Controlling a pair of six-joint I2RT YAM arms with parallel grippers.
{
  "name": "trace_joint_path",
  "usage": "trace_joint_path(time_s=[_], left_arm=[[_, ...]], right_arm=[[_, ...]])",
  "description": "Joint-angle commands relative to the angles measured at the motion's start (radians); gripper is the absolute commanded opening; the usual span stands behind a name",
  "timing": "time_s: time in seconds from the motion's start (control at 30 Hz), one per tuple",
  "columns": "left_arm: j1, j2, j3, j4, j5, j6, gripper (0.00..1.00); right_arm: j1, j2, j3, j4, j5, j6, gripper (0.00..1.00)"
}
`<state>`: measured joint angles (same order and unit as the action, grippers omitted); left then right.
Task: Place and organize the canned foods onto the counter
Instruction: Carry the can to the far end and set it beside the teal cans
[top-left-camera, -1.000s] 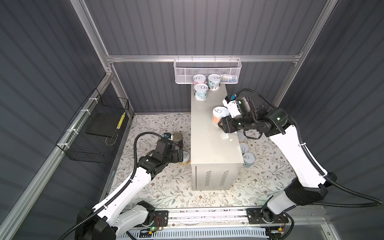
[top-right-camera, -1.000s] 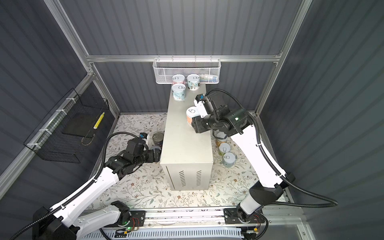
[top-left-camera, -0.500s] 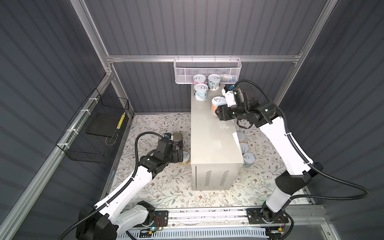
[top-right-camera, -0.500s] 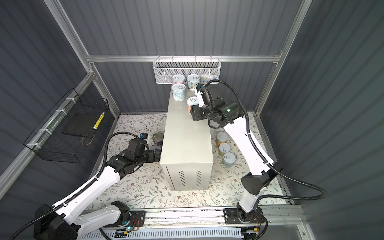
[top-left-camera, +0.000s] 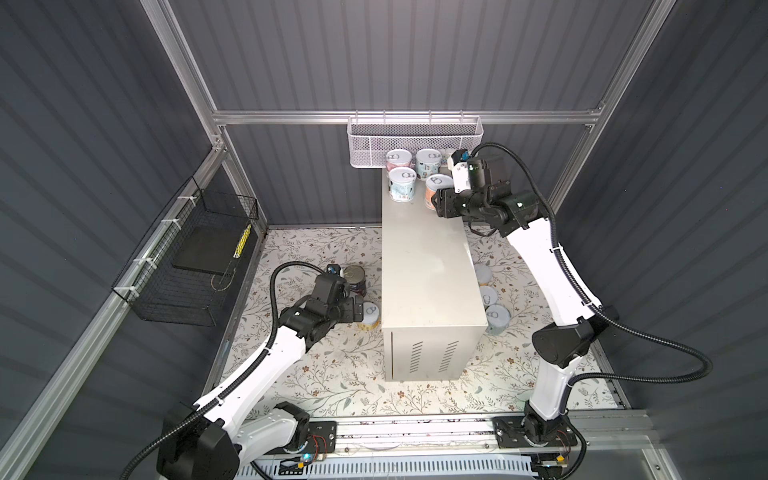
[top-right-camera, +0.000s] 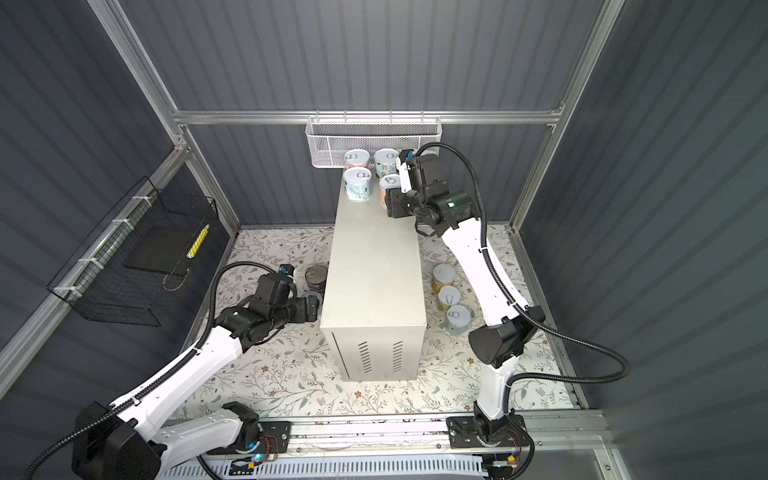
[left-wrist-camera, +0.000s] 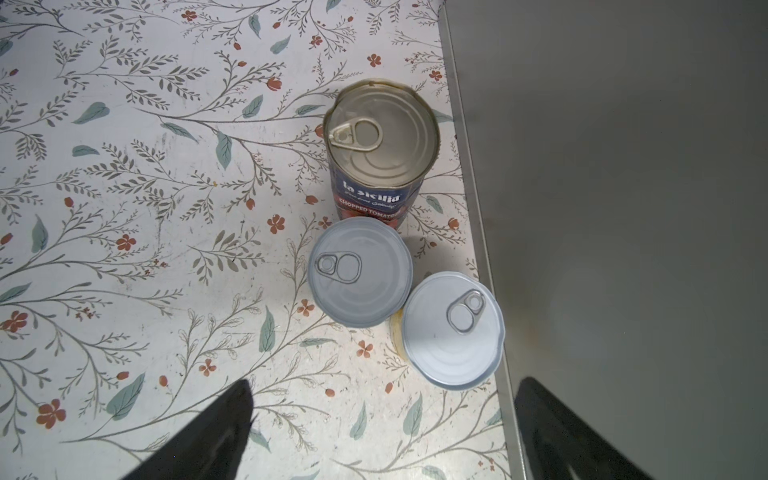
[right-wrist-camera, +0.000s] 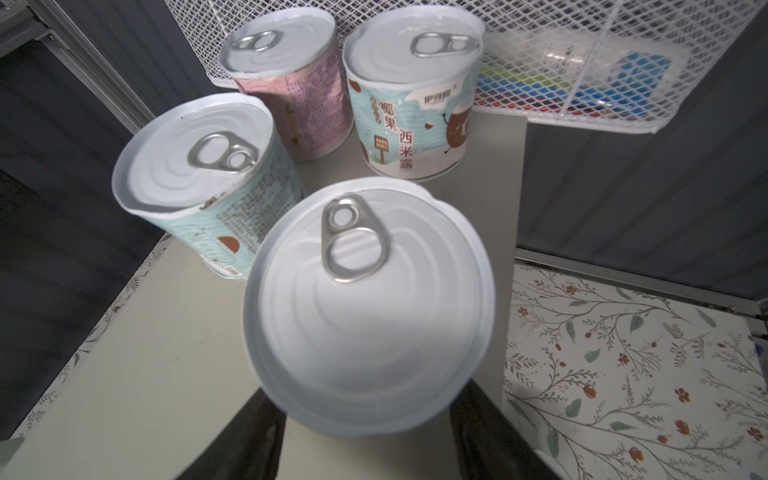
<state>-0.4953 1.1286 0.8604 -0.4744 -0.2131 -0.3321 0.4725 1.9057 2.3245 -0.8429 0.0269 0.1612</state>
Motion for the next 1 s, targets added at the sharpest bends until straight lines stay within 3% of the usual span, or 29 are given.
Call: trace_joint_path(time_s=[0.0,0.97], left_arm=[[0.01,0.015,0.038,-0.012,0.002,0.022,1.0],[0.024,0.037,0.041,-0.006,0.0,0.027,1.0]], right_arm=[[-0.003,0.023,0.029,0.061,-0.028,-0.017,0.64],[-0.039,0.133,0.127,0.089,-0.083,0.017,0.64]])
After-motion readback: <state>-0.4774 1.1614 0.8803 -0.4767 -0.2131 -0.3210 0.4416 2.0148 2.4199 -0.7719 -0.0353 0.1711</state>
